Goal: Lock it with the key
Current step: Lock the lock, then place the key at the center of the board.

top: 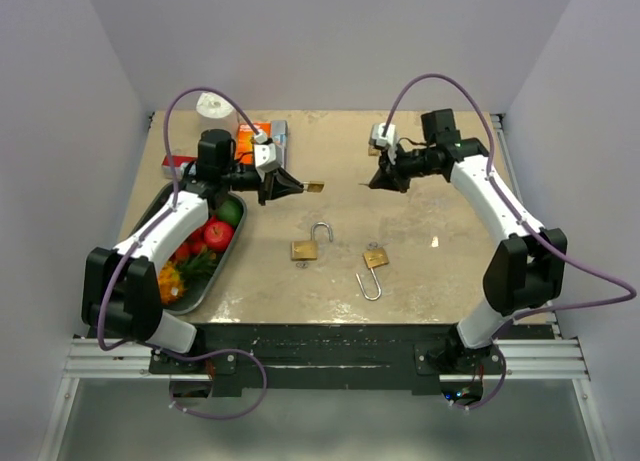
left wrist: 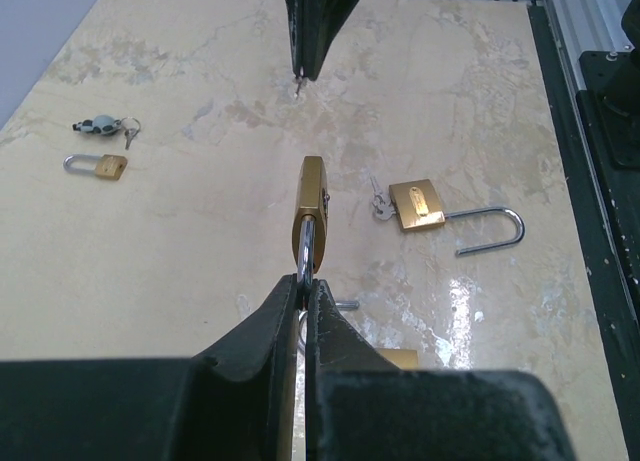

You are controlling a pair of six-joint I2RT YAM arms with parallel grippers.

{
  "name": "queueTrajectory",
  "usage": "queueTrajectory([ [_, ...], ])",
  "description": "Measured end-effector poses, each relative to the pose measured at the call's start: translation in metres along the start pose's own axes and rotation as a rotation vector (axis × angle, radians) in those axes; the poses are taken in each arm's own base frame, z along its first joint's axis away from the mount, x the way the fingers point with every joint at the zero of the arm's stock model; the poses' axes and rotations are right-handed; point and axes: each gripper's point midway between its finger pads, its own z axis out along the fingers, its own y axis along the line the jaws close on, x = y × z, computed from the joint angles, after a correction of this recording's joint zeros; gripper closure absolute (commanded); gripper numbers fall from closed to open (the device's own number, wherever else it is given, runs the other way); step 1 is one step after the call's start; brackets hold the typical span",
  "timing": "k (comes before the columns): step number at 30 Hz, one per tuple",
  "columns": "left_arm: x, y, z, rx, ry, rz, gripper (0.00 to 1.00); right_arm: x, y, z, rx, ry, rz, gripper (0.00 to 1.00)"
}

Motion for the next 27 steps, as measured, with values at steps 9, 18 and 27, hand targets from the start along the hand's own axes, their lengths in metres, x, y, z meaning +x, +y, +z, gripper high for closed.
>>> queueTrajectory([
  [9, 0.008, 0.009, 0.001, -0.030, 0.015, -0.016, 1.00, 0.069, -0.084, -0.023, 0.312, 0.062, 0.405, 1.00],
  [18, 0.013, 0.021, 0.001, -0.097, 0.039, -0.049, 1.00, 0.156, -0.141, -0.002, 0.606, 0.167, 0.775, 1.00],
  [27, 0.012, 0.027, 0.000, -0.127, 0.039, -0.045, 1.00, 0.198, -0.167, 0.016, 0.728, 0.183, 0.899, 1.00],
])
